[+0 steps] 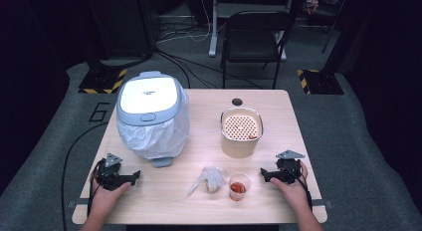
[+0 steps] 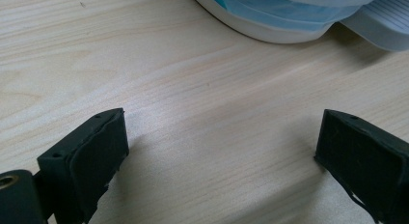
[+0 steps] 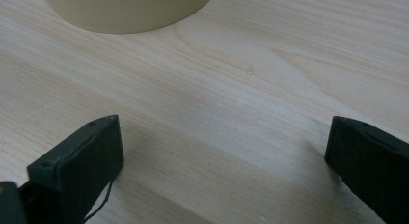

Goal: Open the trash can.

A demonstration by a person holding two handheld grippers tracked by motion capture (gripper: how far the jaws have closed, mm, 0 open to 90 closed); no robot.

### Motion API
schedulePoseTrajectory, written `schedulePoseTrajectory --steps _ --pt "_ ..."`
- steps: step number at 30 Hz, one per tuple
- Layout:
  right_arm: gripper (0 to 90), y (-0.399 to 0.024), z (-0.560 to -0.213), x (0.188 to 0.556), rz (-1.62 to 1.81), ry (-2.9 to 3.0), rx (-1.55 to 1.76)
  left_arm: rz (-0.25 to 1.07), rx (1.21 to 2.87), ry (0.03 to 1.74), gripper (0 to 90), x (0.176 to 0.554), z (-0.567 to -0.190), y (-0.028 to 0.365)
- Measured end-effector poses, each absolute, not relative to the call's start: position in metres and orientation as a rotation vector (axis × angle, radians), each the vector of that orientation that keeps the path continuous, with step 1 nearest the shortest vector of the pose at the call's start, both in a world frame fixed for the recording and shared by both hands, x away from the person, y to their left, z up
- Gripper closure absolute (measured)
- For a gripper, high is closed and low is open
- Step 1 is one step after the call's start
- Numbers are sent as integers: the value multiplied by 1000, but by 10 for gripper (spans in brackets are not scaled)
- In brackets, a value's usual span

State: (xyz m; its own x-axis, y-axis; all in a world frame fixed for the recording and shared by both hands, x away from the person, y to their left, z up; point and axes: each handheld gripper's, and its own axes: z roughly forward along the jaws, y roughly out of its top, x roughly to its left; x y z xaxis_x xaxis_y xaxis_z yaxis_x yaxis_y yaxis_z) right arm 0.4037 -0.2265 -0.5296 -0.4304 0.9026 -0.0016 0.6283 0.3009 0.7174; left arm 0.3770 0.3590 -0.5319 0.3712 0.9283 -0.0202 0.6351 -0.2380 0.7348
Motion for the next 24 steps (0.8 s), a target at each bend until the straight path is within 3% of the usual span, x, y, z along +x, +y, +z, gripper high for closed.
schedulePoseTrajectory --steps 19,20,24 --pt "0 -226 -530 403 914 2172 1366 591 1960 1361 76 373 -531 354" --pt "0 -226 -530 403 916 2171 1368 577 1978 1346 163 371 -528 353" --pt "0 -226 -530 403 914 2173 1357 561 1999 1310 378 367 -525 351"
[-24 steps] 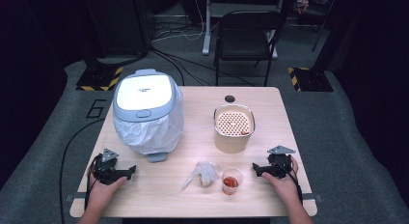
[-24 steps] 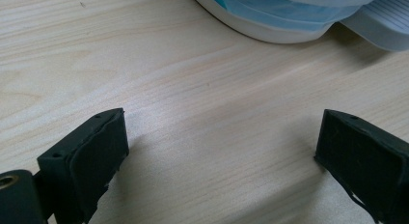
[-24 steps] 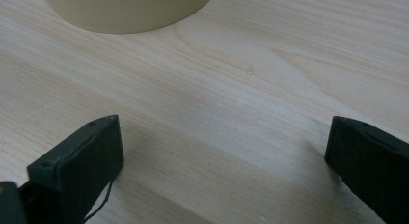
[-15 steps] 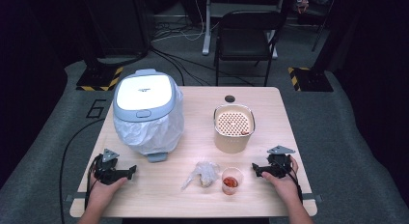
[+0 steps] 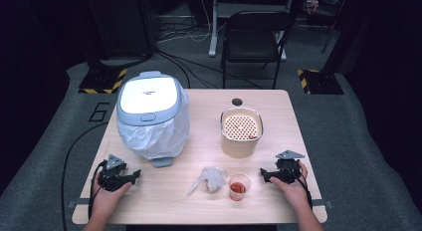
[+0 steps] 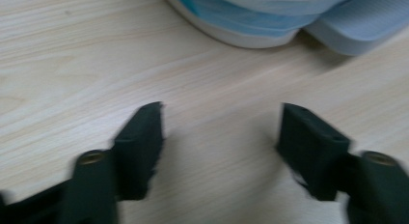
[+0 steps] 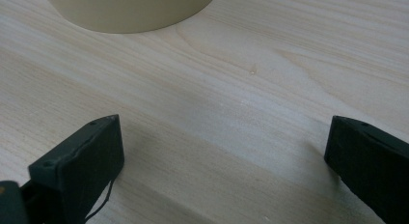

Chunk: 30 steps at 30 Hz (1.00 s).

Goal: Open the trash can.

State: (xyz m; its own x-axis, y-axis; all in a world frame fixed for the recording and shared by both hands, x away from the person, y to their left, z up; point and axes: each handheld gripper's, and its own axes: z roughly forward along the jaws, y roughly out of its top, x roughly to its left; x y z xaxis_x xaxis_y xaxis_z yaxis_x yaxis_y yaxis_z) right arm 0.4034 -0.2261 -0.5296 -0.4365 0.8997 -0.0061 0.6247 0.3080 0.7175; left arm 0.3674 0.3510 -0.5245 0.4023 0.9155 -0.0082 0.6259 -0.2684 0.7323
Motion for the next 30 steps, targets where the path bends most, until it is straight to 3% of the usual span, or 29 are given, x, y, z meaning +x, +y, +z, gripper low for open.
schedulePoseTrajectory --steps 3,9,13,20,27,30 --pt "2 -225 -530 403 919 2166 1369 504 2002 1303 502 364 -520 347" --pt "123 -226 -527 400 923 2147 1380 454 1981 1227 706 360 -504 330" --pt "324 -229 -523 397 951 2154 1365 435 2003 1180 808 360 -492 321" --pt "386 -228 -518 394 972 2152 1365 431 1966 1171 900 359 -484 314" --pt "394 -225 -517 393 974 2169 1362 423 1930 1157 883 359 -479 304" --pt "380 -225 -517 392 978 2170 1363 398 1967 1124 701 361 -480 298"
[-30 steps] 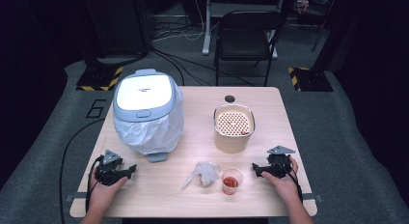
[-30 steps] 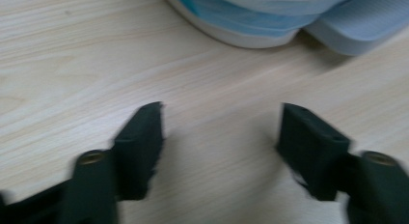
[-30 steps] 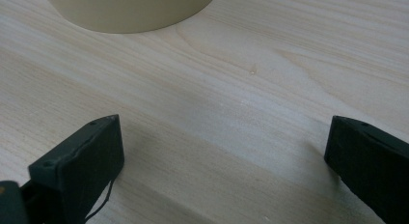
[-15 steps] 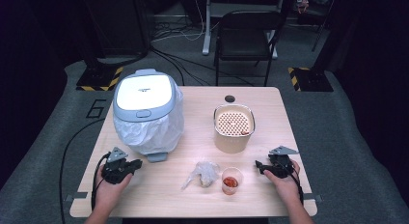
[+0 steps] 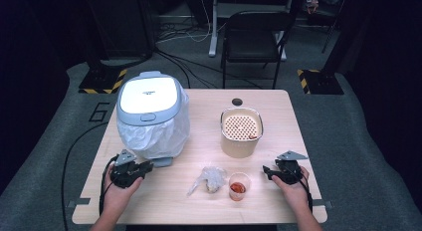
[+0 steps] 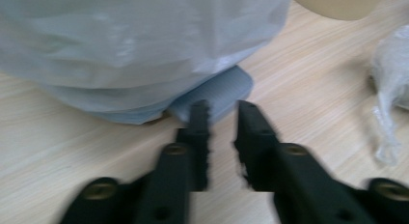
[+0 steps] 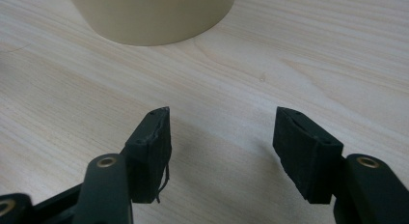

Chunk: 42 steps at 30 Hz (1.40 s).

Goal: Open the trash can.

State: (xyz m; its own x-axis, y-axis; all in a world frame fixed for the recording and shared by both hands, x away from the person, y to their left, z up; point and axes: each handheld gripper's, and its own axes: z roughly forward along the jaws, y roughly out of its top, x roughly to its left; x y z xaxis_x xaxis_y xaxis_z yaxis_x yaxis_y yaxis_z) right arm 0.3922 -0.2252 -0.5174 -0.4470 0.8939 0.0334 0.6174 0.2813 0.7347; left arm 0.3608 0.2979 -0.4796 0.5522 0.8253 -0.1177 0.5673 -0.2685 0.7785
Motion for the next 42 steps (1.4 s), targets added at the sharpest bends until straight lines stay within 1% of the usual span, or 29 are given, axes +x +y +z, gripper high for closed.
schedulePoseTrajectory --steps 1,2,3,5,6,8,9,13,17,21,22,25,27,31,34,35,37,39,40,42 --pt "375 -226 -518 392 973 2168 1363 383 1993 1085 662 362 -481 292" --pt "375 -226 -518 392 973 2168 1363 383 1993 1085 565 362 -481 292" --pt "367 -226 -518 392 975 2164 1378 377 2003 1075 565 363 -482 290" --pt "364 -227 -519 392 975 2166 1380 366 1996 1076 503 363 -485 283" --pt "363 -228 -519 393 977 2167 1380 350 1967 1115 484 362 -486 279" --pt "363 -229 -519 393 975 2170 1380 376 1975 1107 427 363 -488 276" --pt "362 -229 -519 393 980 2168 1392 382 1977 1096 417 363 -488 274" --pt "357 -230 -520 393 983 2168 1395 376 1991 1070 398 365 -490 269" --pt "351 -231 -521 393 991 2168 1412 360 1982 1079 394 367 -490 265" --pt "349 -232 -521 393 1000 2166 1420 374 1974 1100 380 368 -492 259" --pt "349 -232 -521 393 1002 2163 1419 388 1973 1080 380 370 -493 258" --pt "347 -232 -521 393 1004 2162 1420 388 2028 1023 378 373 -494 257" --pt "346 -232 -521 393 1004 2163 1418 414 2024 1034 378 374 -496 255" --pt "340 -232 -521 393 1005 2165 1417 407 2045 1047 378 379 -499 252" --pt "329 -232 -521 393 1000 2169 1418 416 2045 1038 373 380 -500 251" --pt "319 -232 -521 393 996 2168 1420 436 2071 1000 369 382 -501 253" --pt "312 -232 -521 393 997 2162 1423 438 2061 1038 368 380 -503 249" --pt "304 -232 -520 393 998 2156 1422 454 2055 1036 367 379 -504 248" --pt "300 -232 -520 393 999 2153 1420 463 2024 1031 367 378 -508 249" --pt "297 -232 -520 393 997 2151 1413 445 1996 1037 367 377 -510 252"
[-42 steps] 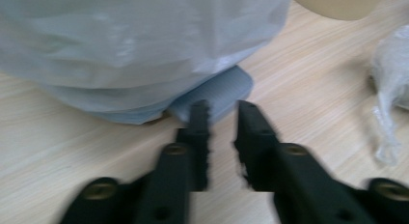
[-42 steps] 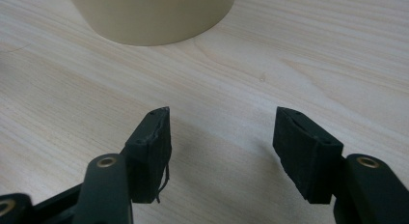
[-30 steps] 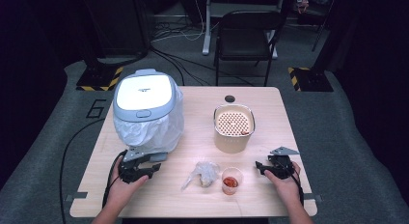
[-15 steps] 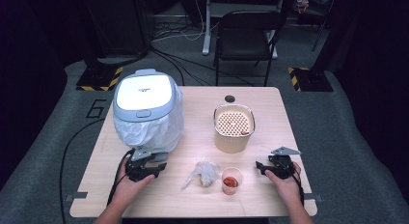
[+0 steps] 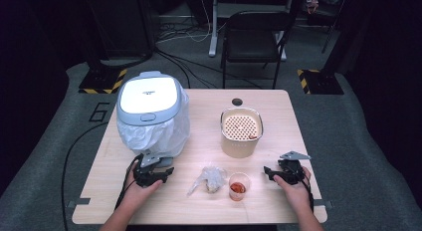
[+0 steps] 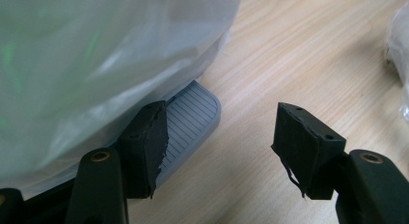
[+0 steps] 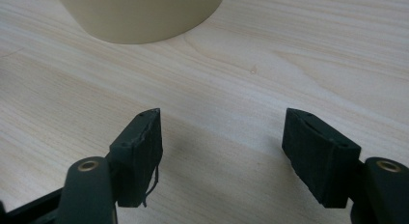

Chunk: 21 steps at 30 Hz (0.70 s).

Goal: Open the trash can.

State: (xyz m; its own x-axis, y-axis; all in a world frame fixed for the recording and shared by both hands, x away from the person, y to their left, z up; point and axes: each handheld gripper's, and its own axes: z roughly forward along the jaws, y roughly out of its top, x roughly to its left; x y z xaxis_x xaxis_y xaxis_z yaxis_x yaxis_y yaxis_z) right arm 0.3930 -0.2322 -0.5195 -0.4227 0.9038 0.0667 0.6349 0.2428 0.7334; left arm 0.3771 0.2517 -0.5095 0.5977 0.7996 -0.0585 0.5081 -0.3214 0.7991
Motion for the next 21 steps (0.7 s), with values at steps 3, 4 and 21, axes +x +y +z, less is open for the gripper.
schedulePoseTrajectory --steps 3,4,21 --pt "287 -230 -516 392 1012 2148 1408 455 1997 1030 370 377 -510 251" --pt "279 -227 -513 391 1032 2150 1392 492 2035 1015 370 375 -511 248" --pt "249 -207 -488 386 1134 2223 1324 465 2002 994 373 376 -517 254"
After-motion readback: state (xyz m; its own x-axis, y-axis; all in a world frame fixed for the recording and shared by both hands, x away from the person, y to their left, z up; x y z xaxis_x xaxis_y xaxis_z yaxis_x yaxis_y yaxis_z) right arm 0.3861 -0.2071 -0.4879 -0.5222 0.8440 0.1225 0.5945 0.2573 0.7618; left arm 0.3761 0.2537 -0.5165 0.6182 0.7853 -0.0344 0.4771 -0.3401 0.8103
